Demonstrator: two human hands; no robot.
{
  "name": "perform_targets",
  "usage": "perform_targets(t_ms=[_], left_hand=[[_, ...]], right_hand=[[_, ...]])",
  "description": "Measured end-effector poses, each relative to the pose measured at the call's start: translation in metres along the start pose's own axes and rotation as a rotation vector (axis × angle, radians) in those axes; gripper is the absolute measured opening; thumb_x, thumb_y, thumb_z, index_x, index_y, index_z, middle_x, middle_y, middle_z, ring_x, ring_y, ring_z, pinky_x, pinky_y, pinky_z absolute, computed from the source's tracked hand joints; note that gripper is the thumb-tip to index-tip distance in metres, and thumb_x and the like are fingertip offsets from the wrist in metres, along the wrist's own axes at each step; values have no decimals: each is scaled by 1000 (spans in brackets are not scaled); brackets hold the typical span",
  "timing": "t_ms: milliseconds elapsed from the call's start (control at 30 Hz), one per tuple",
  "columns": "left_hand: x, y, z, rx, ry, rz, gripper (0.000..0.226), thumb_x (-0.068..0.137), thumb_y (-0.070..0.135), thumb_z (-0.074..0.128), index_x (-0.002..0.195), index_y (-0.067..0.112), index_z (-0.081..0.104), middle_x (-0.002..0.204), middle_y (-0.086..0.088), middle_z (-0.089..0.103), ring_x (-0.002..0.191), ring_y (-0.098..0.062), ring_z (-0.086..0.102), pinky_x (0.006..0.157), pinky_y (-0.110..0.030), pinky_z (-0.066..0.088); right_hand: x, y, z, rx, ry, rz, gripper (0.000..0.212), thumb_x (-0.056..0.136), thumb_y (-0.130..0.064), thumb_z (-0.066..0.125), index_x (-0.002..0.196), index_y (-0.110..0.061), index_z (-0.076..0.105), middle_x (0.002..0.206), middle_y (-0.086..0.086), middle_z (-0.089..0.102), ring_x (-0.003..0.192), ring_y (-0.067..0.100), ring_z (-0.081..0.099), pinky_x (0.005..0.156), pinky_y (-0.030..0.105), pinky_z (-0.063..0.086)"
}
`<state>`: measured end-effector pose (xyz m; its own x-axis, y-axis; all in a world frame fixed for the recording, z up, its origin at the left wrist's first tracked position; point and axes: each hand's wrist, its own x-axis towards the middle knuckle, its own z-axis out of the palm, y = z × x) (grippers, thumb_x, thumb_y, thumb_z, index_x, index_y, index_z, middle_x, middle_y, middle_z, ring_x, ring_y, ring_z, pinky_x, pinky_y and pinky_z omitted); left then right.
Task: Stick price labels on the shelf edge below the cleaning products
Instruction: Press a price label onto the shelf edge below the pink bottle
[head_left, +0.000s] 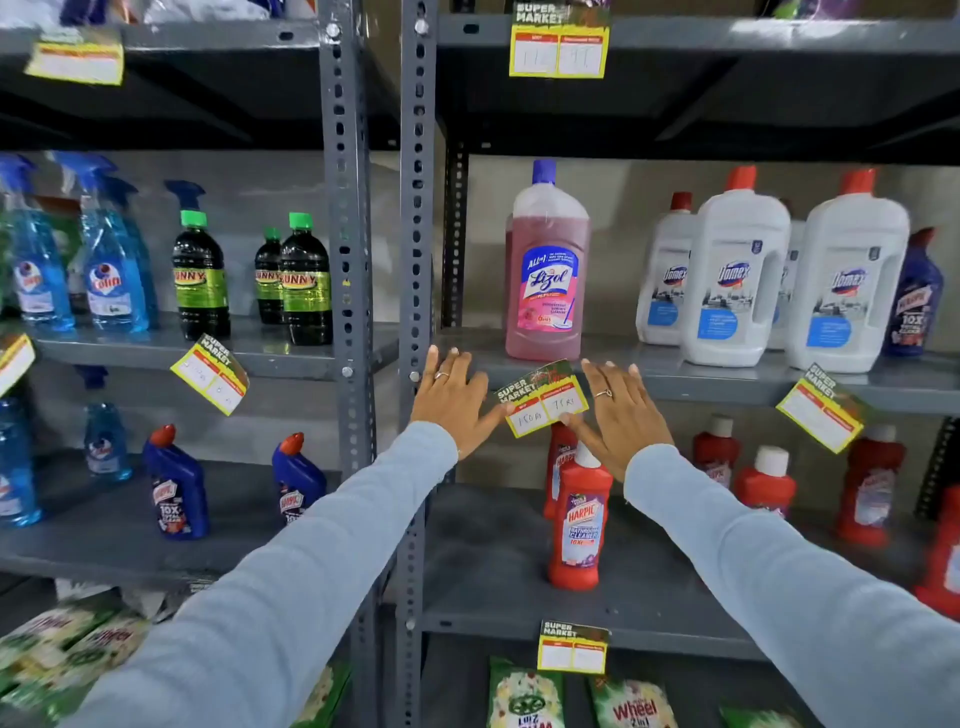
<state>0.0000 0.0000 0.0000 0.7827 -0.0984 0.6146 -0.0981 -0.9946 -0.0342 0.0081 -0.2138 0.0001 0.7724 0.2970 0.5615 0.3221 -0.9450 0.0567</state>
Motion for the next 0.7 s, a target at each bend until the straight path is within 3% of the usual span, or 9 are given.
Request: perform_targets(t_ms=[100, 267, 367, 467, 700], left_hand=[[5, 3, 3, -64, -8, -47, 49, 89, 60, 41, 90, 18, 66, 152, -11, 34, 146, -31, 18, 119, -50, -8], [16, 14, 6, -75, -82, -104, 53, 90, 61, 37, 116, 23, 64, 154, -9, 28, 146, -35, 11, 115, -55, -14], [20, 19, 7, -113, -57, -137, 39, 93, 51, 43, 113, 26, 66, 150, -8, 33, 144, -36, 16, 117, -56, -9], [22, 19, 5, -133, -34, -153, 33, 94, 45, 45, 111, 28, 68, 148, -6, 36, 142, -34, 20, 118, -53, -6], [17, 22, -4, -146, -50, -160, 34, 95, 45, 44, 116, 30, 66, 151, -5, 36, 143, -34, 19, 120, -52, -3]], right_hand=[[9, -3, 0, 180, -1, 35, 64, 95, -46, 43, 147, -15, 25, 152, 9, 34, 145, 30, 22, 118, 43, 21], [24, -17, -13, 166, -59, 108, 50, 97, -38, 43, 141, -14, 34, 142, 13, 45, 137, 35, 35, 110, 44, 36], [36, -22, -24, -11, -129, 28, 51, 93, -26, 54, 139, -15, 34, 129, 16, 52, 123, 36, 48, 98, 44, 46], [44, -25, -37, -8, -165, 27, 49, 90, -23, 61, 132, -15, 37, 120, 17, 59, 110, 36, 58, 87, 43, 49], [56, -39, -44, 7, -195, 39, 34, 87, -28, 65, 116, -13, 55, 115, 15, 63, 103, 33, 62, 85, 42, 53]])
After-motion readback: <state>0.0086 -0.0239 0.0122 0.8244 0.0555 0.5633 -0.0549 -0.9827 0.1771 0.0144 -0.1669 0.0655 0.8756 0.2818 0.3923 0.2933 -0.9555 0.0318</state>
